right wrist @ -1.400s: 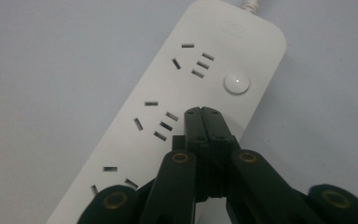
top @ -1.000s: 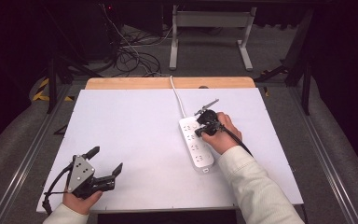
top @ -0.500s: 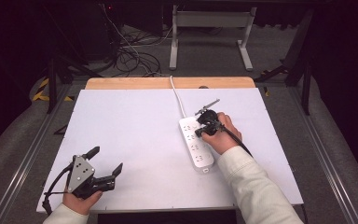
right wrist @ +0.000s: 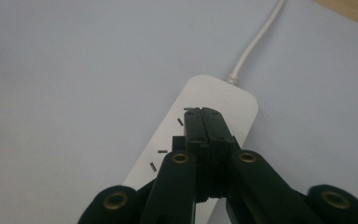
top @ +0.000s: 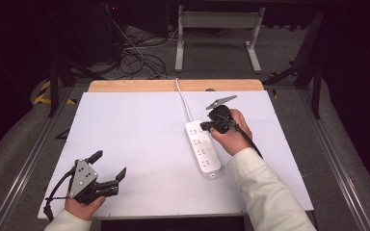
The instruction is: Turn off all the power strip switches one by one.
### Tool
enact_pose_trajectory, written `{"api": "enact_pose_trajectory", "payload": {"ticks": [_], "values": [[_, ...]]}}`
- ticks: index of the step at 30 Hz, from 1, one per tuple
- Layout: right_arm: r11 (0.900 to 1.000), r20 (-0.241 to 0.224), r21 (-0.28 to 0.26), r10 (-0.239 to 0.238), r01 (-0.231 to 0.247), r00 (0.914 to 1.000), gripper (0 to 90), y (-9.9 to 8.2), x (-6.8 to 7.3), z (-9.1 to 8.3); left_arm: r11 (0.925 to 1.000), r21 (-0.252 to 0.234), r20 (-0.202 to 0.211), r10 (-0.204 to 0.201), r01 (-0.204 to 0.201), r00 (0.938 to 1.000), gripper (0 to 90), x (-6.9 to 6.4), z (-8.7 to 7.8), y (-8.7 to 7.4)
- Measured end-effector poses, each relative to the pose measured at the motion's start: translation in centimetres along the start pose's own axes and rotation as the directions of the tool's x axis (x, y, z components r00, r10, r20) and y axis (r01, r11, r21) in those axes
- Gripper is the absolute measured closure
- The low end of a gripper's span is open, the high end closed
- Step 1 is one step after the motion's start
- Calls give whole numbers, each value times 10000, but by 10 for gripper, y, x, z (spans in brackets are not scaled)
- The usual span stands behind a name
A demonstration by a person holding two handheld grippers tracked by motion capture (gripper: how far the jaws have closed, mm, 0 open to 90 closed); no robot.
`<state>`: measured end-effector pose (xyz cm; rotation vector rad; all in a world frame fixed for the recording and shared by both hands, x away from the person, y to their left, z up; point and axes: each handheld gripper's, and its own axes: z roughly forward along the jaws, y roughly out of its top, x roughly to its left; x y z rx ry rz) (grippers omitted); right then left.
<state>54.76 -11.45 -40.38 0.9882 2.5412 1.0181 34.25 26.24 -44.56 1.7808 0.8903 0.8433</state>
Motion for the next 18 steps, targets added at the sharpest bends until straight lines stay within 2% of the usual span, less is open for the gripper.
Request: {"api": "enact_pose_trajectory", "payload": {"ticks": [8, 14, 18], "values": [[10000, 96, -44, -72, 72, 9999, 900, 5, -2, 3, 10000, 16, -1, -31, 31, 10000, 105, 1, 1, 0], [9997, -15, -62, 251, -251, 9997, 900, 9, -10, 9, 10000, 37, 35, -29, 29, 10000, 105, 0, 1, 0], [9997, -15, -32, 251, -251, 9997, 900, 10, -12, 17, 10000, 54, 50, -36, 36, 10000, 105, 1, 1, 0]]}}
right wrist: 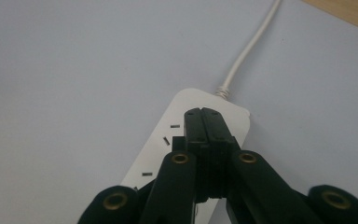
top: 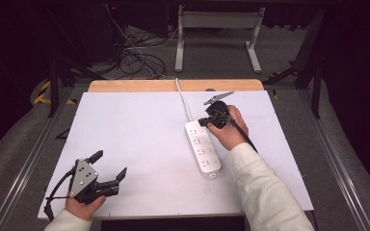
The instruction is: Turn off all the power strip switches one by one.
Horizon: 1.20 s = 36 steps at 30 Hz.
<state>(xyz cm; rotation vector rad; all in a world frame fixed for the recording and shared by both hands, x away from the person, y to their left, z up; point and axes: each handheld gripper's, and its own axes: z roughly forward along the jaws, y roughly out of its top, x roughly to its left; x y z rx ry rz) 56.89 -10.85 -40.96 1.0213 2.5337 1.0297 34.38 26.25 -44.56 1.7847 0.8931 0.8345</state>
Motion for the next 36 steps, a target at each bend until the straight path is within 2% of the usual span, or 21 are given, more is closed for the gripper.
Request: {"api": "enact_pose_trajectory", "payload": {"ticks": [3, 16, 28, 36], "values": [[10000, 1, 40, 45, -45, 10000, 900, 0, -3, 6, 10000, 21, 33, 41, -41, 10000, 105, 0, 0, 0], [9965, 203, 834, 74, -90, 9998, 900, -5, -10, 26, 10000, -6, 6, 27, -27, 10000, 105, 0, 0, 0], [9929, 239, 1187, 51, -79, 9997, 900, -7, -10, 32, 9999, 21, 8, 114, -114, 9999, 105, 0, 1, 0], [9923, 277, 1237, 68, -102, 9996, 900, -7, -9, 33, 10000, -7, 19, 50, -50, 10000, 105, 0, 0, 0]]}}
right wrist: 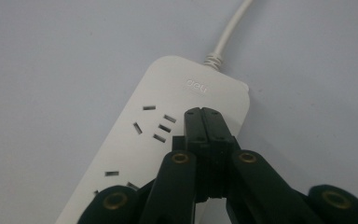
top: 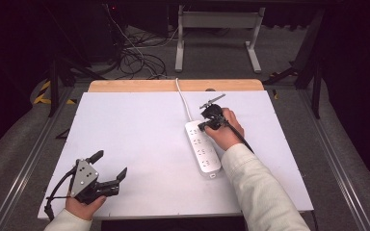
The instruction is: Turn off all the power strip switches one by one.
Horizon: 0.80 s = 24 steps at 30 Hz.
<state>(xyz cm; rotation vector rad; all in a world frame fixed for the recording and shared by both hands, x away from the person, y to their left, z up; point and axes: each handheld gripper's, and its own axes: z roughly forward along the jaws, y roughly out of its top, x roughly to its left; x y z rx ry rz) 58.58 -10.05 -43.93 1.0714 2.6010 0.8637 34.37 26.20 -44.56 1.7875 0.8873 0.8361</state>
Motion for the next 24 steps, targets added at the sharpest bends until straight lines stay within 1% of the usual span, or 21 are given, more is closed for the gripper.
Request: {"api": "enact_pose_trajectory", "payload": {"ticks": [3, 9, 10, 13, 16, 18, 22, 24], "values": [[10000, 120, 18, -48, 48, 9999, 900, 0, 2, 1, 10000, 6, 1, -5, 5, 10000, 105, 0, 0, 0], [10000, 211, 29, -65, 65, 9998, 900, -1, 3, 1, 10000, -1, 3, -3, 3, 10000, 105, 0, 0, 0], [9999, 260, 25, -129, 129, 9996, 900, -1, 4, 1, 10000, -8, 4, -5, 5, 10000, 105, 0, 0, 0], [9999, 184, 52, -119, 118, 9998, 900, -1, 5, 1, 10000, -8, 3, 7, -7, 10000, 105, 0, 0, 0], [9997, 277, 62, -225, 224, 9994, 900, -1, 6, 2, 10000, -5, 6, 7, -7, 10000, 105, 0, 0, 0], [9998, 288, 66, -195, 193, 9994, 900, -1, 7, 2, 10000, -9, 4, 5, -5, 10000, 105, 0, 0, 0], [10000, 165, 55, -46, 45, 9999, 900, -1, 5, 2, 10000, -5, 12, -10, 10, 10000, 105, 0, 0, 0], [10000, 191, 83, -33, 31, 9998, 900, -1, 5, 2, 10000, -2, 11, -1, 1, 10000, 105, 0, 0, 0]]}}
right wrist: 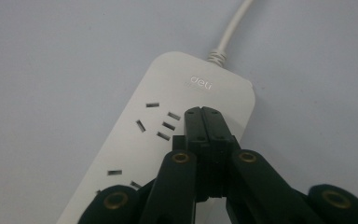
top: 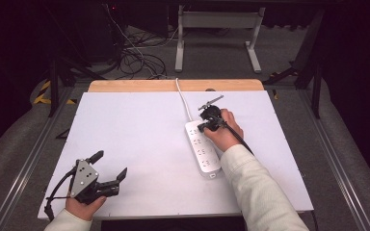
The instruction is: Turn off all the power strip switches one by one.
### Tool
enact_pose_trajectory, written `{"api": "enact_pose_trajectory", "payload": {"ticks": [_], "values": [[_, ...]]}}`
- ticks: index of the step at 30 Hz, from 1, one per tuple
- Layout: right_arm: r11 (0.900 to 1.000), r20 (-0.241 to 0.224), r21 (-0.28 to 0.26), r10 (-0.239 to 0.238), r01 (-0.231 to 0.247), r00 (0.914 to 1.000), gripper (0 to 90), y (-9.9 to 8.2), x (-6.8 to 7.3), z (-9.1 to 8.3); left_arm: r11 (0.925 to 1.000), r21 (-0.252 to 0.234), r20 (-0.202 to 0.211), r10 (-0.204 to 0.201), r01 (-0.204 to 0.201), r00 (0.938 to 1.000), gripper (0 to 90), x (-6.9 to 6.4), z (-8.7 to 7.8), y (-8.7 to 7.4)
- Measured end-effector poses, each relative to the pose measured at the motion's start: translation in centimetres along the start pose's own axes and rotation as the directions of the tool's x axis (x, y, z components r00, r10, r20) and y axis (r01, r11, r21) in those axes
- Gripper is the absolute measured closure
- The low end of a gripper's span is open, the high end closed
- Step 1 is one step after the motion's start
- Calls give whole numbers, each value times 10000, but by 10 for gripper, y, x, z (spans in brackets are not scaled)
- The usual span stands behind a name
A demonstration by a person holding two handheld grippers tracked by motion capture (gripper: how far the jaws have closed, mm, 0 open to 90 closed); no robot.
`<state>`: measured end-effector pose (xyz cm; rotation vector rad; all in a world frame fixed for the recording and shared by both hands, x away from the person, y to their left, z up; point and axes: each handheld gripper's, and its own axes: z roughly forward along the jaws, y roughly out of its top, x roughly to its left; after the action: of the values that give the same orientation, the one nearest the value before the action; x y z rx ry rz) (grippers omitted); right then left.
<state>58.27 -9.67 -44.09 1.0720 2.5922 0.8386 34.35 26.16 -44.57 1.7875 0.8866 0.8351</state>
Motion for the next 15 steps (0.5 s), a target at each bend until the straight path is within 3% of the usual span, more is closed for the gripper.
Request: {"api": "enact_pose_trajectory", "payload": {"ticks": [2, 12, 14, 15], "values": [[9998, -3, -12, 198, -198, 9998, 900, 0, 0, 0, 10000, 1, 1, -6, 6, 10000, 105, 0, 0, 0], [9995, 75, 3, 305, -305, 9995, 900, -1, 1, 0, 10000, -40, -13, 31, -32, 10000, 105, 0, -2, 0], [9995, -23, -260, 184, -185, 9998, 900, 1, 2, -8, 10000, -39, 22, -10, 10, 10000, 105, 1, -1, 0], [9967, -140, -784, 210, -220, 9997, 900, 3, 4, -15, 10000, -29, -5, -57, 57, 10000, 105, 0, -1, 0]]}}
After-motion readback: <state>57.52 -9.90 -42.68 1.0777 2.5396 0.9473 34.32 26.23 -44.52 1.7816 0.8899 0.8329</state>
